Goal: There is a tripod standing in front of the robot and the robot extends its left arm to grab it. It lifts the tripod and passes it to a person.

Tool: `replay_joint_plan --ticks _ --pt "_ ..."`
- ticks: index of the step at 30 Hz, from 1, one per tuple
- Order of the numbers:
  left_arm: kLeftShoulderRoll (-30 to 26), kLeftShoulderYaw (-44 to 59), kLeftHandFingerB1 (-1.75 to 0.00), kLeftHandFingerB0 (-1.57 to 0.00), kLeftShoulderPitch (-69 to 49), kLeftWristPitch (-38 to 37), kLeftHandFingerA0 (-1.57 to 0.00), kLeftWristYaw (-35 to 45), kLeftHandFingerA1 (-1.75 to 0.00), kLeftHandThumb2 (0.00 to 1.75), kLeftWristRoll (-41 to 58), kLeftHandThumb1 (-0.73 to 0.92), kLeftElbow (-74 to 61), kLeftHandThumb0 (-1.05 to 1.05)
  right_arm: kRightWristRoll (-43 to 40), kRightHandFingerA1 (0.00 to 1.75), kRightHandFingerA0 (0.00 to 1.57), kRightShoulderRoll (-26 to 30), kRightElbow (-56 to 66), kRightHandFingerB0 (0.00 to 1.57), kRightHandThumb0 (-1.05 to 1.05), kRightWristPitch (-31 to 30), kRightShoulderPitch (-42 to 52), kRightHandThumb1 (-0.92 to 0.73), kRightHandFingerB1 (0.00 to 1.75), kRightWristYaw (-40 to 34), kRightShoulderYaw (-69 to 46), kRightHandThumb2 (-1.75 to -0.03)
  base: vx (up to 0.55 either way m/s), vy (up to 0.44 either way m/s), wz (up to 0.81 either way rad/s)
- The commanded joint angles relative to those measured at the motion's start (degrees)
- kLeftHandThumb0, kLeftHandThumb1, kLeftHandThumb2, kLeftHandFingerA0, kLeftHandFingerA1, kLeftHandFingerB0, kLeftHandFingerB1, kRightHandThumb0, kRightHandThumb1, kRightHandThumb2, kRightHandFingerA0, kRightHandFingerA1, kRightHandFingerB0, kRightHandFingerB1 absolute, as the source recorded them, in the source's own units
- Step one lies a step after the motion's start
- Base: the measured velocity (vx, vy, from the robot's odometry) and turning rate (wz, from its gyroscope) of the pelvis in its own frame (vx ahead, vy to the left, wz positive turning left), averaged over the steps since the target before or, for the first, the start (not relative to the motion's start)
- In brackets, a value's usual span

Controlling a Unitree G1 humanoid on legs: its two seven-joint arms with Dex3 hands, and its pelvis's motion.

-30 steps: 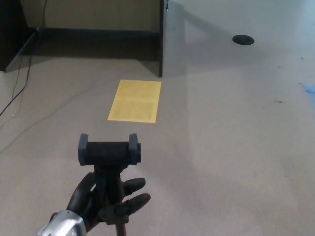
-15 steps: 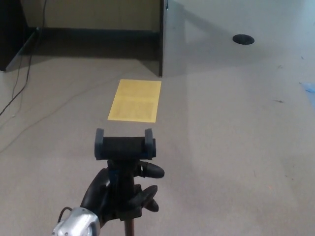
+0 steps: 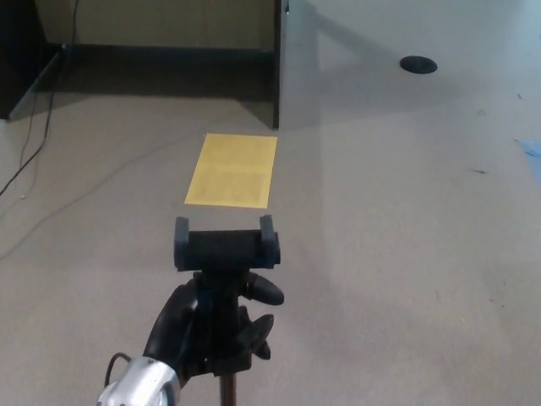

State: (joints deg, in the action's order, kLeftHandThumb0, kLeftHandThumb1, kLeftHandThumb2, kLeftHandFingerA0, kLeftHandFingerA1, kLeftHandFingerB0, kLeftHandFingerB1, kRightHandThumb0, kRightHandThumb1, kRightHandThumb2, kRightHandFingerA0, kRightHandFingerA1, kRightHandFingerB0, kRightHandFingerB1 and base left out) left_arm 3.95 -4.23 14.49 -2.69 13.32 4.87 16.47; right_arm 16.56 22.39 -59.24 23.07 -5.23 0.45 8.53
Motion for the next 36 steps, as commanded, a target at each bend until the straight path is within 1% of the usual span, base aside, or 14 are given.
replay_joint_plan --ticks 1,3,7,10,11,12,13,15,17,21,23,26,31,36 --pt "1.13 0.19 -1.23 -0.74 1.34 -0.98 -0.88 -0.55 -1.52 0.86 1.03 0.81 -4.61 0.03 0.44 0.40 0.64 1.21 0.34 0.50 -0.38 -1.31 -0.19 -0.66 0.36 0.23 0.04 -0.60 0.00 0.000 0.00" --pt "1.32 -0.25 -1.24 -0.75 2.22 0.69 -0.89 -0.53 -1.53 0.83 0.88 0.83 -7.31 0.02 0.36 0.41 0.65 1.17 0.20 0.50 -0.38 -1.32 -0.25 -0.66 0.36 0.28 0.00 -0.60 0.00 0.000 0.00" --pt "1.31 -1.92 -1.27 -0.76 5.66 -0.14 -0.93 -0.54 -1.53 0.92 -0.76 0.77 -9.73 0.03 0.72 0.42 0.67 1.27 0.06 0.50 -0.39 -1.46 -0.34 -0.67 0.37 0.01 0.26 -0.61 0.00 0.000 0.00" --pt "1.92 -2.57 -1.27 -0.76 7.34 1.23 -0.95 -0.82 -1.52 0.88 -0.33 0.79 -10.66 0.02 0.69 0.41 0.67 1.35 0.14 0.52 -0.38 -1.49 -0.22 -0.67 0.37 0.01 0.17 -0.60 0.00 0.000 0.00" --pt "2.09 -3.15 -1.23 -0.76 9.35 2.06 -0.98 -1.26 -1.48 0.86 -1.13 0.81 -11.06 0.03 0.73 0.41 0.65 1.52 0.75 0.52 -0.38 -1.63 0.02 -0.68 0.37 0.30 0.20 -0.61 0.00 0.000 0.00" --pt "2.03 -3.22 -1.11 -0.75 9.38 2.21 -0.94 -1.35 -1.38 0.76 -1.07 0.84 -11.13 -0.06 0.74 0.41 0.66 1.52 0.79 0.52 -0.39 -1.66 0.04 -0.68 0.37 0.31 0.19 -0.61 0.00 0.000 0.00" --pt "2.13 -3.68 -1.23 -0.74 11.22 1.62 -0.98 -1.13 -1.50 0.87 -1.43 0.82 -10.68 0.06 0.87 0.41 0.66 1.54 0.70 0.52 -0.39 -1.62 0.05 -0.68 0.37 0.19 0.25 -0.61 0.00 0.000 0.00" --pt "2.81 -3.98 -1.21 -0.74 13.58 2.42 -0.97 -0.73 -1.50 0.84 -0.60 0.84 -10.32 0.05 0.62 0.41 0.67 1.56 0.74 0.52 -0.39 -1.57 0.24 -0.67 0.37 0.44 0.05 -0.61 0.00 0.000 0.00" --pt "4.06 -4.86 -1.23 -0.72 16.20 7.45 -0.92 -1.11 -1.54 0.78 -0.08 0.86 -12.12 0.02 0.96 0.42 0.67 1.70 0.50 0.53 -0.39 -1.64 0.10 -0.67 0.37 0.19 0.21 -0.60 0.00 0.000 0.00" --pt "4.36 -6.99 -1.24 -0.75 20.20 7.64 -0.96 0.14 -1.45 0.83 -1.04 0.79 -12.03 -0.01 1.23 0.41 0.65 1.50 0.36 0.53 -0.39 -1.56 -0.18 -0.67 0.37 0.32 0.36 -0.60 0.00 0.000 0.00" --pt "5.38 -8.22 -1.16 -0.81 22.69 9.09 -1.03 -0.40 -1.37 0.84 -1.50 0.73 -12.03 -0.11 1.47 0.41 0.65 1.67 0.66 0.52 -0.40 -1.57 0.07 -0.68 0.37 0.34 0.48 -0.61 0.00 0.000 0.00" --pt "7.79 -9.40 -1.17 -0.83 29.32 13.11 -1.02 -0.58 -1.40 0.82 -1.22 0.73 -11.61 -0.17 1.46 0.41 0.64 1.50 0.58 0.51 -0.41 -1.89 -0.96 -0.67 0.37 0.30 0.39 -0.61 0.00 0.000 0.00" --pt "9.86 -12.59 -1.22 -0.79 34.97 13.08 -0.97 -1.20 -1.44 0.75 -4.14 0.75 -10.88 -0.18 1.58 0.41 0.65 1.78 1.34 0.53 -0.40 -2.15 -0.85 -0.68 0.37 0.68 0.49 -0.61 0.00 0.000 0.00" --pt "13.93 -13.99 -1.17 -0.79 42.16 15.12 -0.96 -2.35 -1.44 0.75 -3.81 0.75 -8.01 -0.16 1.22 0.41 0.64 1.76 0.82 0.51 -0.40 -2.80 -2.07 -0.67 0.37 1.34 0.25 -0.61 0.00 0.000 0.00"
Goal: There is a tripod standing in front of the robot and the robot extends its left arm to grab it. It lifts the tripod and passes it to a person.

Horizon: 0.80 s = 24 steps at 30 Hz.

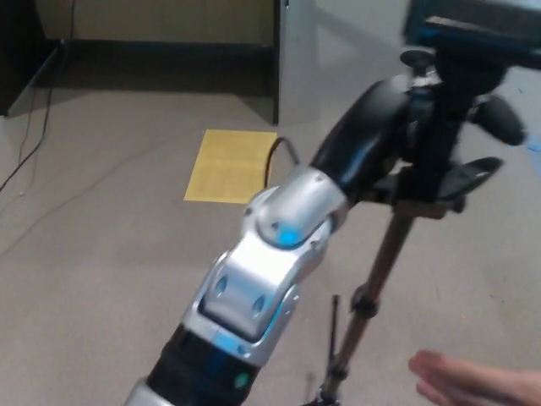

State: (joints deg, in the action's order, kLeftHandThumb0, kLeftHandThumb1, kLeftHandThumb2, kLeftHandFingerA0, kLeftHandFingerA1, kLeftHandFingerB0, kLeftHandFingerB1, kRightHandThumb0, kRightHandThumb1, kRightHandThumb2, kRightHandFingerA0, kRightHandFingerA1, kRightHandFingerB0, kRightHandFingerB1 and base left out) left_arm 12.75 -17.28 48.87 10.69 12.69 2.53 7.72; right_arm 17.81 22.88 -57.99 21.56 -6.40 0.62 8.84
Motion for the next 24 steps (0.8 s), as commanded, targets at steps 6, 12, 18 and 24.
replay_joint_plan --ticks 6,12,18,24 --pt "8.05 -4.31 -1.19 -0.82 9.73 0.51 -1.00 -2.22 -1.44 0.83 -1.33 0.68 0.99 -0.20 -0.71 0.42 0.66 1.17 0.87 0.53 -0.39 -0.46 0.01 -0.68 0.38 1.89 -0.62 -0.61 0.00 0.000 0.00" --pt "12.38 -10.37 -1.19 -0.81 7.80 4.10 -1.02 -4.69 -1.39 0.92 -0.99 0.64 -3.92 -0.23 -0.77 0.42 0.66 0.75 -0.23 0.53 -0.39 -1.06 -0.96 -0.66 0.38 1.69 -0.79 -0.60 0.00 0.000 0.00" --pt "12.92 -15.97 -1.24 -0.79 3.74 2.89 -0.99 -5.86 -1.50 0.89 -0.70 0.66 -7.24 -0.21 -0.31 0.43 0.64 0.84 -0.66 0.51 -0.40 0.26 -0.78 -0.68 0.38 2.30 -0.11 -0.61 0.00 0.000 0.00" --pt "13.51 -20.80 -1.27 -0.81 0.91 4.28 -0.97 -7.66 -1.50 0.94 -0.18 0.64 -10.24 -0.26 2.33 0.41 0.68 1.53 -1.71 0.52 -0.41 0.44 -2.32 -0.71 0.37 0.42 1.85 -0.62 0.00 0.000 0.00"
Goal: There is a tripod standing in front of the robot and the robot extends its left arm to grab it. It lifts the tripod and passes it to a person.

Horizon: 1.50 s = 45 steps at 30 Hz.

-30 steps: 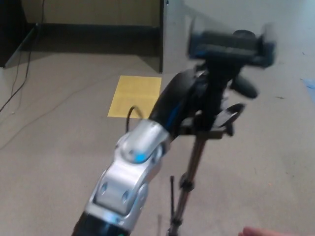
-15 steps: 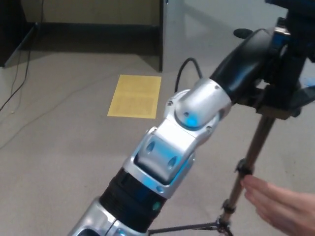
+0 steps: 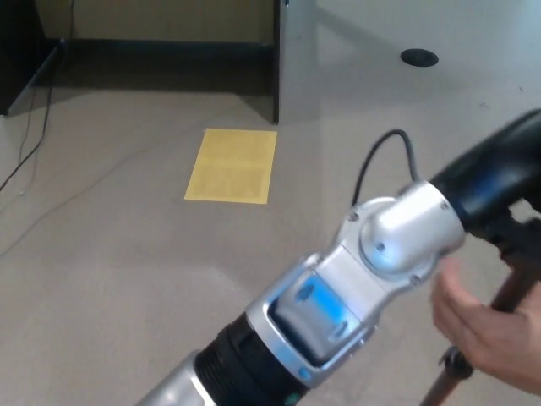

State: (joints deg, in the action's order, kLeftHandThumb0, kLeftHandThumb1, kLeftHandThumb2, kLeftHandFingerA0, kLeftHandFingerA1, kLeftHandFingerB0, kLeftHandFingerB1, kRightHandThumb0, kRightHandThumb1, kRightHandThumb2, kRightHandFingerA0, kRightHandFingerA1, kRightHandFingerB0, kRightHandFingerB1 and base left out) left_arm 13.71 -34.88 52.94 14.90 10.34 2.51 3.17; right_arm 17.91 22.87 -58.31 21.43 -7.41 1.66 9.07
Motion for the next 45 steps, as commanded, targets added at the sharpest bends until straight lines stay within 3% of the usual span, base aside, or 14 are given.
replay_joint_plan --ticks 1,5,10,11,12,13,14,15,16,18,23,24,35,45 --pt "12.16 -4.13 -1.25 -0.79 -3.54 0.22 -0.96 -5.53 -1.49 0.88 -0.53 0.68 -6.32 -0.26 1.34 0.58 0.53 1.29 -0.09 0.35 -0.57 -1.48 -0.69 -0.58 0.48 0.12 1.10 -0.98 0.00 0.000 0.00" --pt "11.39 -6.61 -1.42 -0.55 -5.19 1.59 -0.86 -5.37 -1.69 0.85 0.41 0.84 -8.84 -0.23 1.08 0.58 0.53 1.21 0.25 0.35 -0.57 -2.04 -0.20 -0.58 0.48 0.21 1.25 -0.98 0.00 0.000 0.00" --pt "9.47 -6.87 -1.34 -0.56 -7.20 2.53 -0.75 -5.44 -1.62 0.71 1.39 0.91 -9.72 -0.35 1.16 0.58 0.53 1.23 0.26 0.35 -0.57 -2.50 -1.22 -0.58 0.48 0.39 1.61 -0.98 0.00 0.000 0.00" --pt "8.43 -6.98 -1.15 -0.65 -8.35 1.58 -0.79 -6.01 -1.44 0.65 0.84 0.87 -9.80 -0.41 1.15 0.58 0.53 1.14 0.41 0.35 -0.57 -2.55 -1.09 -0.58 0.48 0.37 1.73 -0.98 0.00 0.000 0.00" --pt "7.98 -7.22 -1.15 -0.65 -8.57 1.50 -0.79 -6.46 -1.44 0.65 0.16 0.87 -9.90 -0.41 1.12 0.58 0.53 1.15 0.42 0.35 -0.57 -2.58 -1.09 -0.58 0.48 0.36 1.77 -0.98 0.00 0.000 0.00" --pt "6.14 -6.99 -0.36 -0.07 -7.52 1.52 -0.24 -5.58 -0.45 0.74 -1.10 0.45 -9.48 -0.62 0.67 0.41 0.69 0.88 -0.25 0.52 -0.49 -2.42 -1.65 -0.69 0.37 -0.44 1.22 -0.62 0.00 0.000 0.00" --pt "4.19 -7.03 -0.25 -0.03 -6.38 2.40 -0.22 -4.85 -0.32 0.56 -2.59 0.53 -9.52 -0.62 1.14 0.45 0.71 1.12 -1.28 0.50 -0.40 -1.33 -2.19 -0.71 0.38 0.08 1.78 -0.62 0.00 0.000 0.00" --pt "2.96 -6.70 -0.15 0.00 -5.78 3.52 -0.07 -4.25 -0.33 0.78 -3.20 0.40 -9.52 -0.64 0.28 0.55 0.62 1.06 -0.78 0.48 -0.46 -0.98 -1.82 -0.57 0.50 1.06 1.31 -0.83 0.00 0.000 0.00" --pt "2.38 -6.60 -0.07 0.00 -5.80 4.13 -0.11 -3.95 -0.24 0.80 -3.44 0.43 -9.60 -0.69 -0.34 0.43 0.67 0.90 -0.41 0.52 -0.40 -0.74 -1.28 -0.68 0.38 1.38 0.94 -0.61 0.00 0.000 0.00" --pt "1.32 -5.92 0.00 0.00 -6.11 5.36 0.00 -3.09 -0.10 0.80 -3.31 0.45 -9.56 -0.75 -0.31 0.43 0.66 0.74 -0.55 0.52 -0.39 0.16 -0.56 -0.67 0.38 1.10 1.00 -0.60 0.00 0.000 0.00" --pt "-0.04 -2.69 0.00 0.00 -7.44 3.73 0.00 -1.06 -0.09 0.81 -1.96 0.44 -7.55 -0.75 -0.31 0.42 0.67 0.09 -1.90 0.54 -0.40 -0.28 -1.67 -0.67 0.38 0.53 0.96 -0.60 0.00 0.000 0.00" --pt "-0.57 -2.10 0.00 0.00 -7.35 4.52 0.00 -0.44 0.00 0.55 -2.05 0.45 -7.80 -0.75 -0.28 0.42 0.65 0.11 -1.43 0.52 -0.39 -0.55 -1.52 -0.66 0.37 0.57 1.00 -0.60 0.00 0.000 0.00" --pt "-9.86 5.08 0.00 0.00 -8.79 9.63 0.00 5.20 0.00 0.54 -2.11 0.45 -12.09 -0.76 -0.28 0.41 0.64 0.13 -1.78 0.54 -0.41 0.29 -0.79 -0.68 0.38 0.46 1.18 -0.61 0.00 0.000 0.00" --pt "-22.81 18.27 0.00 0.00 -18.52 11.40 0.00 10.97 0.00 0.54 2.23 0.45 -20.13 -0.77 0.20 0.41 0.65 -0.31 -1.80 0.54 -0.41 0.13 -0.26 -0.67 0.38 -0.81 1.44 -0.61 0.00 0.000 0.00"
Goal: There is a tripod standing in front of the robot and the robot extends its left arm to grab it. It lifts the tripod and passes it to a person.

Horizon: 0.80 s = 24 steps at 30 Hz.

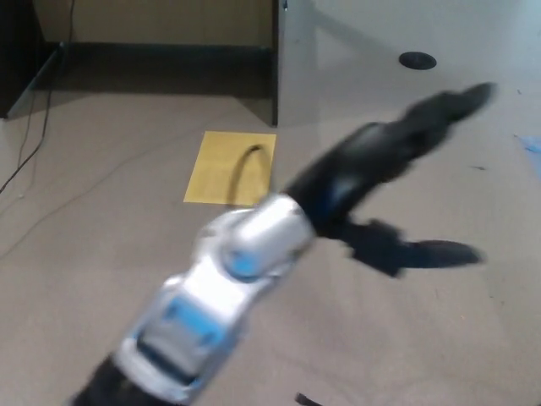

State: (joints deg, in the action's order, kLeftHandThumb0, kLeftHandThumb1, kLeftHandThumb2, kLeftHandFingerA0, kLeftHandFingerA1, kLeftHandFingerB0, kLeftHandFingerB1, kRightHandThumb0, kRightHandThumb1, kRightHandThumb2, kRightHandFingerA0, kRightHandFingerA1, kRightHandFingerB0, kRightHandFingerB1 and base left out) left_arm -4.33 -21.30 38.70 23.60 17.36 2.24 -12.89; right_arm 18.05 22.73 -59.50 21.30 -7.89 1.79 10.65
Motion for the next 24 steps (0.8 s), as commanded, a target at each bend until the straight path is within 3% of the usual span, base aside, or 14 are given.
replay_joint_plan --ticks 1,3,6,7,8,9,10,12,15,16,18,19,20,24 --pt "-5.53 5.55 0.00 0.00 -5.55 2.19 0.00 4.09 0.00 0.54 2.71 0.45 -4.73 -0.77 0.06 0.41 0.65 -0.26 -0.55 0.54 -0.41 0.06 0.24 -0.67 0.38 -0.88 -0.11 -0.61 0.00 0.000 0.00" --pt "-5.75 10.50 0.00 0.00 -11.36 0.94 0.00 5.15 0.00 0.53 7.35 0.41 -5.88 -0.64 -0.11 0.41 0.64 -0.54 -0.49 0.53 -0.39 -0.13 1.04 -0.68 0.38 -0.70 -0.11 -0.60 0.00 0.000 0.00" --pt "-8.45 15.52 0.00 0.00 -19.18 -3.19 0.00 5.16 -0.01 0.55 6.79 0.43 -7.15 -0.74 -0.46 0.41 0.66 -0.26 -0.02 0.54 -0.40 -0.10 1.76 -0.68 0.38 -0.36 -0.47 -0.61 0.00 0.000 0.00" --pt "-8.81 18.11 0.00 0.00 -21.93 -3.62 0.00 5.08 -0.02 0.78 7.62 0.42 -7.40 -0.69 -0.33 0.41 0.66 -0.35 -0.32 0.55 -0.40 -0.12 1.38 -0.68 0.38 -0.70 -0.45 -0.61 0.00 0.000 0.00" --pt "-9.45 19.42 0.00 0.00 -24.01 -5.80 0.00 5.22 -0.06 0.77 7.17 0.41 -7.00 -0.68 -0.20 0.42 0.67 -0.45 -0.53 0.55 -0.40 0.14 1.30 -0.68 0.38 -0.81 -0.34 -0.61 0.00 0.000 0.00" --pt "-9.21 21.15 0.00 0.00 -25.94 -7.32 0.00 5.08 -0.13 0.54 7.67 0.43 -6.27 -0.66 -0.30 0.41 0.65 -0.53 -0.64 0.54 -0.39 -0.28 1.04 -0.68 0.38 -0.54 -0.39 -0.61 0.00 0.000 0.00" --pt "-9.09 22.50 -0.08 0.00 -27.93 -8.12 0.00 4.77 -0.14 0.76 7.75 0.37 -5.95 -0.61 -0.48 0.42 0.66 -0.60 -0.59 0.53 -0.39 -0.44 1.22 -0.68 0.38 -0.37 -0.51 -0.61 0.00 0.000 0.00" --pt "-8.86 24.17 -0.05 0.00 -31.22 -9.27 -0.01 4.08 -0.19 0.68 7.20 0.32 -5.65 -0.62 -0.80 0.42 0.67 -0.41 -0.28 0.53 -0.39 -0.30 2.02 -0.68 0.38 -0.32 -0.82 -0.61 0.00 0.000 0.00" --pt "-7.89 28.95 -0.18 -0.07 -35.69 -15.20 -0.01 4.37 -0.37 0.69 8.59 0.33 -0.28 -0.48 -0.57 0.42 0.68 -0.47 -0.76 0.54 -0.39 -0.44 1.51 -0.67 0.38 -0.93 -0.84 -0.60 0.00 0.000 0.00" --pt "-7.83 30.16 -0.22 -0.08 -36.94 -16.79 -0.11 4.58 -0.33 0.53 8.81 0.41 1.41 -0.40 -0.56 0.42 0.68 -0.54 -0.79 0.54 -0.39 -0.35 1.61 -0.68 0.38 -0.93 -0.82 -0.61 0.00 0.000 0.00" --pt "-7.72 31.88 -0.21 -0.11 -39.67 -18.95 -0.11 5.09 -0.33 0.54 9.14 0.41 3.56 -0.41 -0.71 0.42 0.68 -0.69 -0.76 0.54 -0.38 0.07 2.52 -0.67 0.38 -0.81 -0.81 -0.61 0.00 0.000 0.00" --pt "-7.55 32.97 -0.31 -0.05 -40.91 -20.54 -0.06 5.51 -0.43 0.66 9.56 0.28 5.53 -0.39 -0.35 0.42 0.69 -0.75 -0.82 0.55 -0.39 0.20 2.69 -0.67 0.38 -1.23 -0.55 -0.60 0.00 0.000 0.00" --pt "-7.26 33.97 -0.48 0.00 -42.30 -21.74 -0.03 5.78 -0.50 0.82 10.02 0.27 7.27 -0.24 -0.25 0.42 0.69 -0.72 -0.76 0.55 -0.39 0.34 2.96 -0.67 0.38 -1.27 -0.45 -0.61 0.00 0.000 0.00" --pt "-7.24 36.01 -0.48 0.00 -45.65 -28.24 -0.03 6.09 -0.49 0.82 8.91 0.26 15.53 -0.27 -0.07 0.42 0.67 -0.57 -1.57 0.55 -0.40 1.03 3.76 -0.67 0.38 -1.83 -0.36 -0.60 0.00 0.000 0.00"
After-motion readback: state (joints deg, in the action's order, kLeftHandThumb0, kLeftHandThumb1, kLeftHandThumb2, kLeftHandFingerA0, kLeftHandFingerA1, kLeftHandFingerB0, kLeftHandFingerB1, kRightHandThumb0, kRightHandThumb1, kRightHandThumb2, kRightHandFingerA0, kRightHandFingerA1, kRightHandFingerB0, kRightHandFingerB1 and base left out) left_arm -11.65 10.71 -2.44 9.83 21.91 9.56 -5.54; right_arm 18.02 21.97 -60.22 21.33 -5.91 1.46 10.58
